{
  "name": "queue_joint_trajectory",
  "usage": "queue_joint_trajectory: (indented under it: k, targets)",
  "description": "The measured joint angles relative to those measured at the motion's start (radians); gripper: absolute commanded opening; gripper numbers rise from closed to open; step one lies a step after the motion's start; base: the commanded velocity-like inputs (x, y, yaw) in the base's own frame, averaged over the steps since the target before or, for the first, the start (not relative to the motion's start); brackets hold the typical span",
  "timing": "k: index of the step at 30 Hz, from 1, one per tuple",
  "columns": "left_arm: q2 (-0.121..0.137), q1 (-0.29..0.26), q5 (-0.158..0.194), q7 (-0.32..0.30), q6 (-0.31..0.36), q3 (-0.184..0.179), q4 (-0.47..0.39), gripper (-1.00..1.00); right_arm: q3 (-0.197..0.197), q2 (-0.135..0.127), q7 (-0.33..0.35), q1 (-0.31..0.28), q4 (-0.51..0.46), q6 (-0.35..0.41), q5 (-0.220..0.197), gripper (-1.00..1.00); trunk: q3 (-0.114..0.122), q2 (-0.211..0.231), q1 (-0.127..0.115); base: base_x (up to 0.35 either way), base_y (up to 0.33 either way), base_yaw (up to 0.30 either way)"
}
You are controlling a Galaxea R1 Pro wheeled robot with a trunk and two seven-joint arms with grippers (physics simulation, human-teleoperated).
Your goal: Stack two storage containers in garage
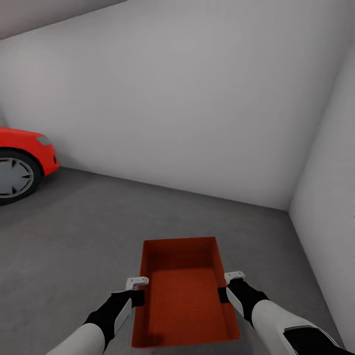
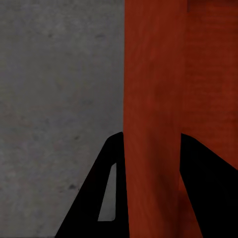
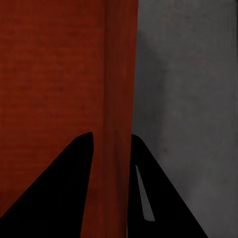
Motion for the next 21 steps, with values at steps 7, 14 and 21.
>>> queue_joint_trajectory:
  k: [7, 14, 21]
  targets:
    - [0.0, 0.001, 0.0, 0.0, 0.0, 0.0, 0.0, -1.0, 0.0, 0.0, 0.0, 0.0, 0.0, 0.0, 0.001, -1.0, 0.0, 0.0, 0.0, 0.279, 0.222, -0.269]
    - [0.0, 0.0, 0.0, 0.0, 0.0, 0.0, 0.0, -1.0, 0.0, 0.0, 0.0, 0.0, 0.0, 0.0, 0.001, -1.0, 0.0, 0.0, 0.0, 0.239, 0.118, -0.269]
    - [0.0, 0.001, 0.0, 0.0, 0.0, 0.0, 0.0, -1.0, -0.001, 0.0, 0.0, 0.0, 0.0, 0.0, 0.002, -1.0, 0.0, 0.0, 0.0, 0.162, 0.01, -0.269]
